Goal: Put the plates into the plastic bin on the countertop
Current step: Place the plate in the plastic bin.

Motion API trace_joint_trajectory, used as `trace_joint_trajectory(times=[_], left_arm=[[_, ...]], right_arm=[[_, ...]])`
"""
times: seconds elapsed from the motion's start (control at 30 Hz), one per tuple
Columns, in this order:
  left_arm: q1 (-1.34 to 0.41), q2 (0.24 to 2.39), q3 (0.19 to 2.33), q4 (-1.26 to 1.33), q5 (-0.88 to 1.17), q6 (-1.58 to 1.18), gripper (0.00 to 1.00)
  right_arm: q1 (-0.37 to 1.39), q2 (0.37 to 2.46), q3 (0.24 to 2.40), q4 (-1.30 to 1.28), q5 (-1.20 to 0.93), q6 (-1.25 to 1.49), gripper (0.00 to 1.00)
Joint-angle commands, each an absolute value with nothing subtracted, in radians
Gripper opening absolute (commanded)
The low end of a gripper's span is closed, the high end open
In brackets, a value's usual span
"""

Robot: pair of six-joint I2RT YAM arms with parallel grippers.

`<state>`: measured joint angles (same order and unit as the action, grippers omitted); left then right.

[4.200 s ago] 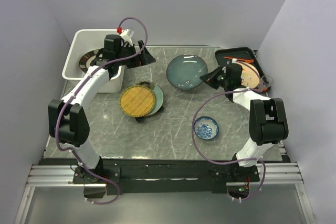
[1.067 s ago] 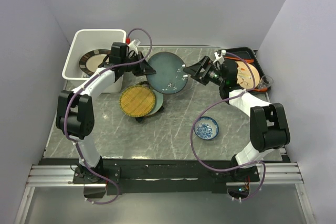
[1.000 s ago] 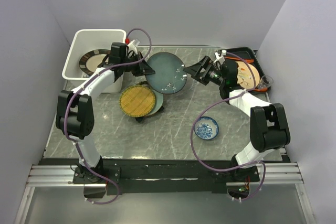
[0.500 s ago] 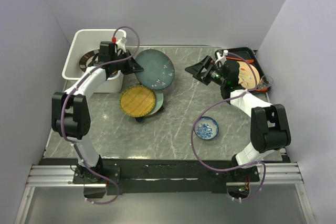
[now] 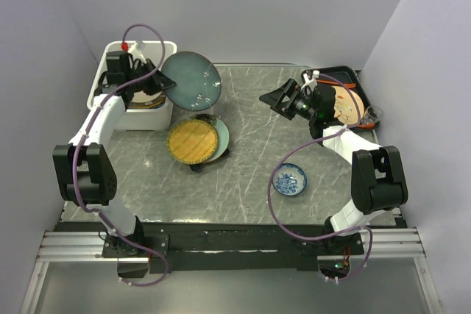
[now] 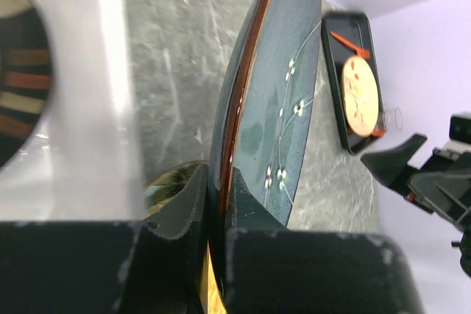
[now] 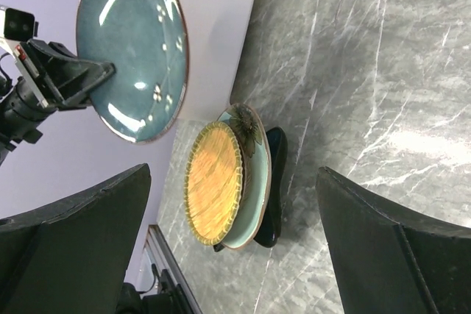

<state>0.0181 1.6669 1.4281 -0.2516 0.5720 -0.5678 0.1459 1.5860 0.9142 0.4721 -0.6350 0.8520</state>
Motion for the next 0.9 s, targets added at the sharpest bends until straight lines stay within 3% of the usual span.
trace_joint_trajectory(times=[0.0, 0.87], left_arm=[[0.064, 1.582, 1.463, -0.092, 0.646, -0.635, 0.01], [0.291, 1.557, 1.430, 0.014, 0.523, -0.801, 0.01]], right_arm=[[0.140, 1.563, 0.916, 0.477, -0.633, 0.833, 1.00], [0.127, 1.588, 0.919, 0.451, -0.637, 0.813, 1.00]])
